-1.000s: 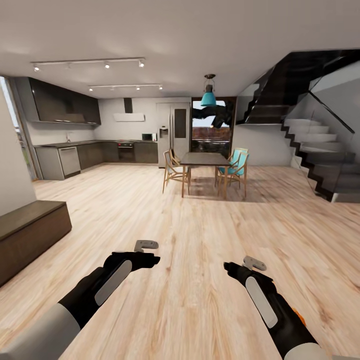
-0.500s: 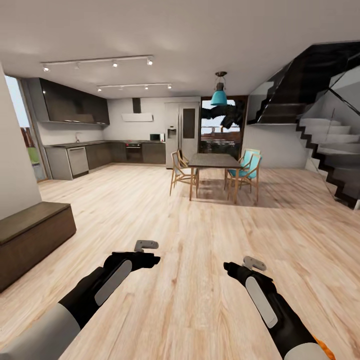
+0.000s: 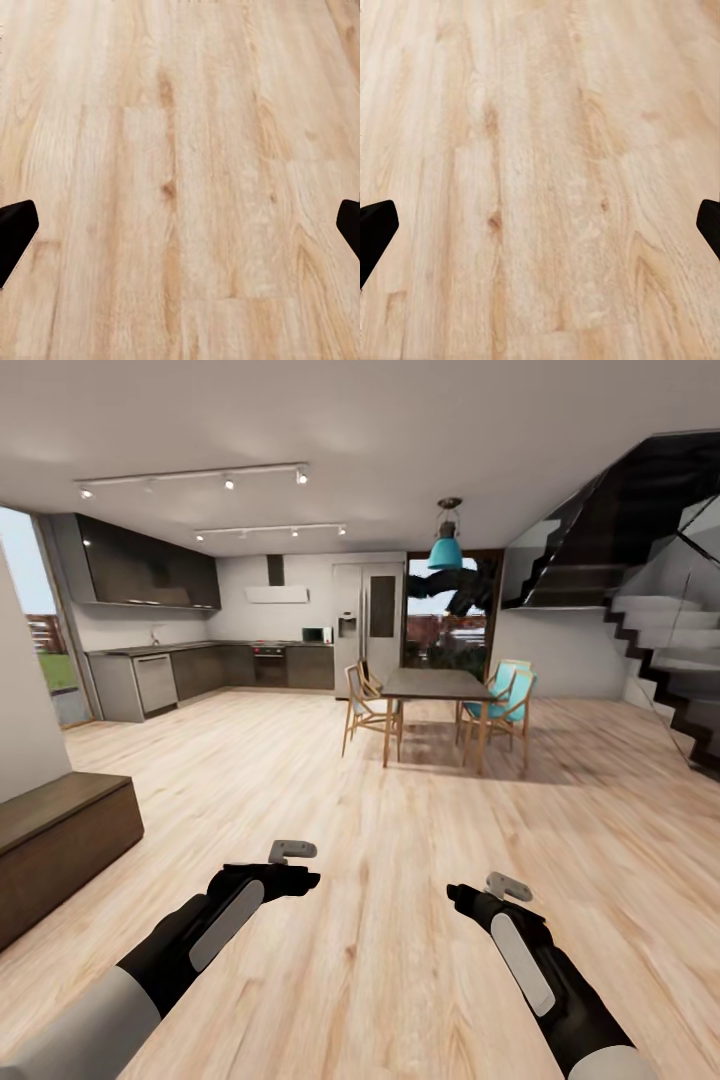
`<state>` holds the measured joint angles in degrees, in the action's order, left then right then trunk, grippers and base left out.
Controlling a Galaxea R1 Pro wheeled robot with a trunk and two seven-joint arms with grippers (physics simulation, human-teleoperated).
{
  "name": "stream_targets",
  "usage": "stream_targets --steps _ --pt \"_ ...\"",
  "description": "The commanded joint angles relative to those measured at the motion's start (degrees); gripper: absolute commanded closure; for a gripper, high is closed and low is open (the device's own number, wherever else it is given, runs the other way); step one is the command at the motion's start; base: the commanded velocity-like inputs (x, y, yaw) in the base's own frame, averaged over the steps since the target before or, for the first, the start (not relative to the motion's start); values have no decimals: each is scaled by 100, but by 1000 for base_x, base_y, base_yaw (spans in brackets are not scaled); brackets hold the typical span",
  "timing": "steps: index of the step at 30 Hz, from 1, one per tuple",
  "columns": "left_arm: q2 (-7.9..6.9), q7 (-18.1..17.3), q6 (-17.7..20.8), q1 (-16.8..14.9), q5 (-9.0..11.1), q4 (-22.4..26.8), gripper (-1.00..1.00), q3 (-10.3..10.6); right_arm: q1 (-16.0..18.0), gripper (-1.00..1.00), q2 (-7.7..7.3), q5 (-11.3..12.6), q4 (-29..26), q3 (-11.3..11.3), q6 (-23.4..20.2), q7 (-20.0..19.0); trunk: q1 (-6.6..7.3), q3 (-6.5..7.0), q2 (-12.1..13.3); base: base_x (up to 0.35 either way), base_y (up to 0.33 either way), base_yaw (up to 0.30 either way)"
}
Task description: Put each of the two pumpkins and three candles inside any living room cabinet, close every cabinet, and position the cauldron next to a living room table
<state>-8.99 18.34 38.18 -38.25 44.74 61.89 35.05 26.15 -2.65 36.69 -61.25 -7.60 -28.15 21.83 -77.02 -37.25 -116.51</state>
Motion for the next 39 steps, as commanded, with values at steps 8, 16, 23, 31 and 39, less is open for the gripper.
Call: stream_targets --steps 8,16,23,31,39 --pt "0 63 -2 -7 61 1 -100 19 4 -100 -6 59 -9 -22 -6 58 -3 -7 -3 339 0 215" --pt "2 65 -3 -7 61 -1 -100 24 4 -100 0 62 -1 -23 -6 58 -3 -7 -3 339 -48 277" --pt "3 65 -3 -7 61 -1 -100 27 4 -100 1 62 -1 -30 -6 58 -3 -7 -3 333 -109 281" --pt "3 66 -3 -7 61 -1 -100 28 4 -100 2 58 -1 -163 -6 74 -3 -7 -3 325 -130 281" --pt "3 72 -3 -7 61 -1 -100 35 4 -100 2 58 -1 -179 -6 76 -3 -7 -3 314 -148 281"
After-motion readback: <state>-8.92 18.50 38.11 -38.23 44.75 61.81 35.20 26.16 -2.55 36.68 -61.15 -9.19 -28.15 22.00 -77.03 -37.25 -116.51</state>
